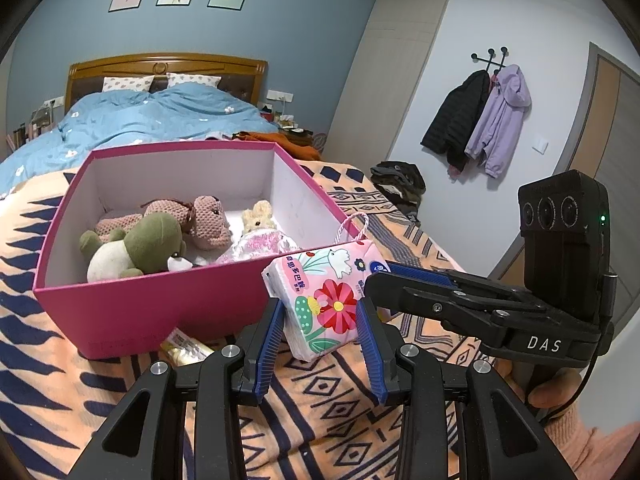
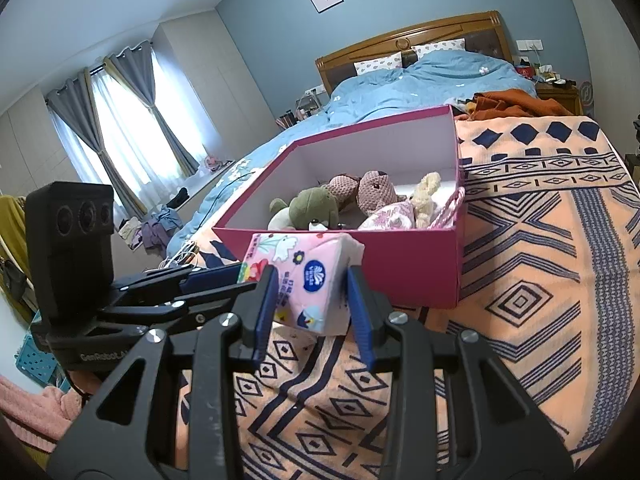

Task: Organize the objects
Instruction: 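Carry the pink tissue pack with the right gripper toward the pink box, then lower the pink tissue pack into the box and open the right gripper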

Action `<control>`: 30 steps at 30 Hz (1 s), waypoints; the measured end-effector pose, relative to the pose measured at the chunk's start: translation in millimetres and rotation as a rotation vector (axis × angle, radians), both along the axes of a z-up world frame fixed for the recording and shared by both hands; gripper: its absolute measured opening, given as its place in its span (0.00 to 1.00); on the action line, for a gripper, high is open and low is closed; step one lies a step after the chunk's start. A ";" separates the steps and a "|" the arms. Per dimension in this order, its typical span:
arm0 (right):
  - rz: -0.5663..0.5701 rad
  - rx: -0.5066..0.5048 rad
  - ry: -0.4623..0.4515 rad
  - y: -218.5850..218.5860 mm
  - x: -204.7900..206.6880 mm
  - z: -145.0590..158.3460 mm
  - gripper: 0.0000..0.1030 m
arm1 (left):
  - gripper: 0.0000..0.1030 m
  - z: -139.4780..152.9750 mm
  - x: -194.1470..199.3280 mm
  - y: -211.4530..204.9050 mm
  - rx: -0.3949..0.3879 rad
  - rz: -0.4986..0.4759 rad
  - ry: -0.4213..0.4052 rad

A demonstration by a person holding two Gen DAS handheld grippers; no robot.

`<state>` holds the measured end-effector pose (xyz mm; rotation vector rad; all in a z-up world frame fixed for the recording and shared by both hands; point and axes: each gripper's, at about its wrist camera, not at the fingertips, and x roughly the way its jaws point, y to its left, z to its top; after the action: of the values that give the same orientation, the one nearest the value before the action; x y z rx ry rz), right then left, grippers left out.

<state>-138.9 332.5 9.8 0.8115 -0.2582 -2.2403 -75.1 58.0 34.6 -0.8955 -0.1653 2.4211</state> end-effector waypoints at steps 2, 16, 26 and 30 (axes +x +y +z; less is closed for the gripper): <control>-0.002 -0.001 0.002 -0.2 -1.7 1.0 0.37 | 0.36 1.7 -2.1 0.6 -0.002 0.000 0.003; -0.004 -0.012 0.010 -1.9 -16.2 7.8 0.37 | 0.36 4.5 -18.7 -1.4 -0.005 0.012 -0.003; -0.005 -0.010 0.017 -3.1 -23.8 11.3 0.37 | 0.36 9.5 -26.3 -2.5 0.001 0.015 0.007; -0.008 -0.013 0.020 -3.1 -28.3 13.1 0.37 | 0.36 12.6 -30.1 -3.5 0.006 0.016 0.010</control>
<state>-167.2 329.4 22.9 0.7819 -0.2663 -2.2507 -105.2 54.5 47.3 -0.8819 -0.1767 2.4388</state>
